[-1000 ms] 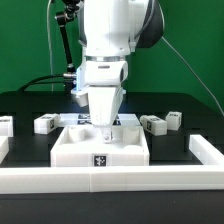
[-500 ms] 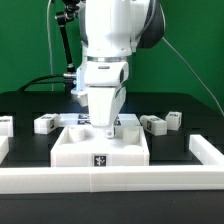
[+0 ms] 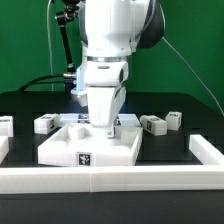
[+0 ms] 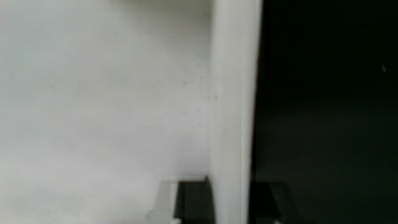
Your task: Assemble square table
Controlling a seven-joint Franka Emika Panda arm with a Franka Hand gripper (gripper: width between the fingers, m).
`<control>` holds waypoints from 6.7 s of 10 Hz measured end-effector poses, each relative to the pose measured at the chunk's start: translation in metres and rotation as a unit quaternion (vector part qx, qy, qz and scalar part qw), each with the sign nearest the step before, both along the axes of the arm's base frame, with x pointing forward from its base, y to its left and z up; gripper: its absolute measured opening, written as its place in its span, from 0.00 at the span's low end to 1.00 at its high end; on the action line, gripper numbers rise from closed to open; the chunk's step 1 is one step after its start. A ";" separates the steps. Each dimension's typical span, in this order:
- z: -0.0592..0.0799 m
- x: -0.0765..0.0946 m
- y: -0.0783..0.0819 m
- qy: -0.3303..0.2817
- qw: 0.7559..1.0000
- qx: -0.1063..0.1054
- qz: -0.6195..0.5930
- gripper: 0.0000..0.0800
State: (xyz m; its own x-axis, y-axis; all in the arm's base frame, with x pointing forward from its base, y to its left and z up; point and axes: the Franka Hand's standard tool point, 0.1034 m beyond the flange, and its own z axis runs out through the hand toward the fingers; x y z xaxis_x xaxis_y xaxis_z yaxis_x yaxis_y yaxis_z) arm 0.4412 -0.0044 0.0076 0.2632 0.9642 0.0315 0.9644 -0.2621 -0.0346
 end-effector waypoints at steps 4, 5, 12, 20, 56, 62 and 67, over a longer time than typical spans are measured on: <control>0.001 0.008 0.004 0.005 0.999 -0.004 0.054 0.07; 0.001 0.016 0.007 0.006 0.997 -0.007 0.079 0.07; 0.001 0.028 0.021 0.002 0.993 -0.007 0.114 0.07; 0.000 0.054 0.068 0.018 0.991 0.003 0.132 0.07; 0.051 -0.019 0.130 0.024 0.732 0.029 -0.681 0.81; 0.043 -0.041 0.141 0.032 0.690 0.029 -0.722 0.81; 0.040 -0.048 0.148 0.040 0.700 0.021 -0.713 0.81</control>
Offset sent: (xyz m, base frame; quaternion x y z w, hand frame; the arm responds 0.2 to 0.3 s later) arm 0.0239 0.0161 0.0014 0.0348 -0.0025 -0.1546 0.9874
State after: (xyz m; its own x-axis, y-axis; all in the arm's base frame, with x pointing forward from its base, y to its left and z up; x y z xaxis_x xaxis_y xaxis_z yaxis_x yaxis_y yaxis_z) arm 0.3930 0.1433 0.0481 0.9597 -0.2807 -0.0170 -0.2808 -0.9534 -0.1102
